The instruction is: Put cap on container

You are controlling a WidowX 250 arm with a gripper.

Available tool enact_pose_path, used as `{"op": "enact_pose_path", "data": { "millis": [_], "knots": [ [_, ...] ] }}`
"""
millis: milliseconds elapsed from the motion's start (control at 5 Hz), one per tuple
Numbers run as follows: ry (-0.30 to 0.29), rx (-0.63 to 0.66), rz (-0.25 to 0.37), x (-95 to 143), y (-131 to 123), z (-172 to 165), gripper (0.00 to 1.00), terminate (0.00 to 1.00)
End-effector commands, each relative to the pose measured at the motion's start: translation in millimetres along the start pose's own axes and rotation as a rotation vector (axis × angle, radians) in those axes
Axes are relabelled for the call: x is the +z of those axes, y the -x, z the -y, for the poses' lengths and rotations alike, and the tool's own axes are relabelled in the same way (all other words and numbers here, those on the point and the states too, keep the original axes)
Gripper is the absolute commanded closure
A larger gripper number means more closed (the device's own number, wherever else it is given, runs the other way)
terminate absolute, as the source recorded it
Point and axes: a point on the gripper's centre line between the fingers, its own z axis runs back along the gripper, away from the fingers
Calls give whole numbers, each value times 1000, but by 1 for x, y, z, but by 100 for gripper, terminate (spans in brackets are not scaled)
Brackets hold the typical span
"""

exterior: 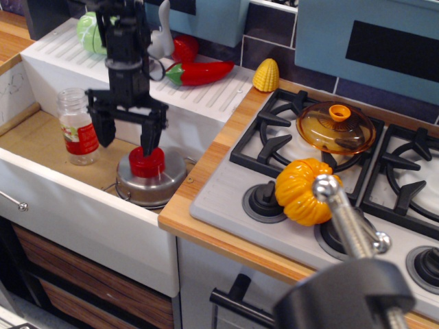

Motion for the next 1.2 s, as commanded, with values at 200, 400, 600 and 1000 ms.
{"op": "enact_pose_path", "data": {
  "millis": [200,400,600,1000],
  "knots": [
    [13,22,77,9,-4,15,0,0],
    [4,32,86,9,-11,16,0,0],
    [-25,36,76,0,-15,17,0,0],
    [-94,28,57,-17,-17,21,0,0]
  ]
}}
